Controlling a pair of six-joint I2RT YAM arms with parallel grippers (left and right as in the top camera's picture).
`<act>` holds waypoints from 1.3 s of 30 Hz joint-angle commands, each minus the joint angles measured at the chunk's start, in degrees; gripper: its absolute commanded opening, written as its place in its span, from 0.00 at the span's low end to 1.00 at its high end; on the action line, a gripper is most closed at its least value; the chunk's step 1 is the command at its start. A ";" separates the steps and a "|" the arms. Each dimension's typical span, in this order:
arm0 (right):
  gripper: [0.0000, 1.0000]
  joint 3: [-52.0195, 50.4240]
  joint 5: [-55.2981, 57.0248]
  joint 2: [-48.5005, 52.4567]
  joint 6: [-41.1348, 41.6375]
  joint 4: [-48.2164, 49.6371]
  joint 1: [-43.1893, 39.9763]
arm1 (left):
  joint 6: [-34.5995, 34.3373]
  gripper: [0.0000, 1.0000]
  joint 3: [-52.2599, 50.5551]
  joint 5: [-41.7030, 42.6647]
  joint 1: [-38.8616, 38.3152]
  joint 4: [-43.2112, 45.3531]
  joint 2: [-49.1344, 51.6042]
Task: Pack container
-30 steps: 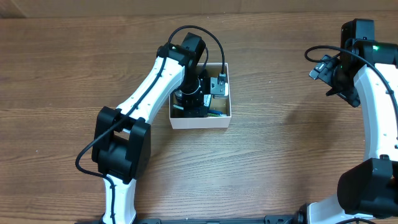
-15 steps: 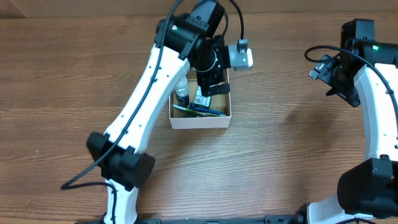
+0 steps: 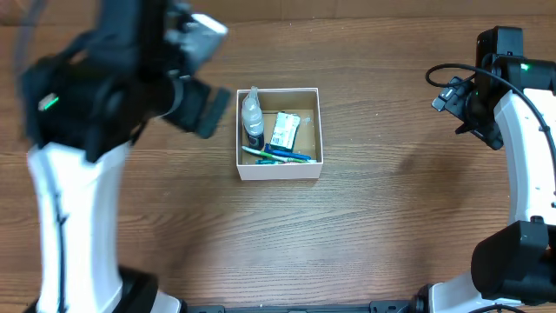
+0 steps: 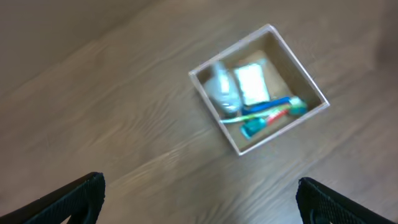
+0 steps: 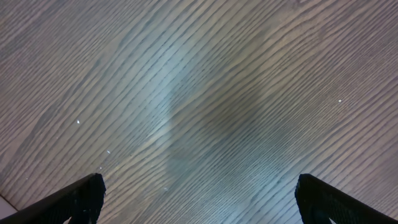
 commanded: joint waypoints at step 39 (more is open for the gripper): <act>1.00 0.15 0.00 -0.68 0.26 0.28 0.00 | -35.19 1.00 -117.92 11.85 3.06 71.80 -83.78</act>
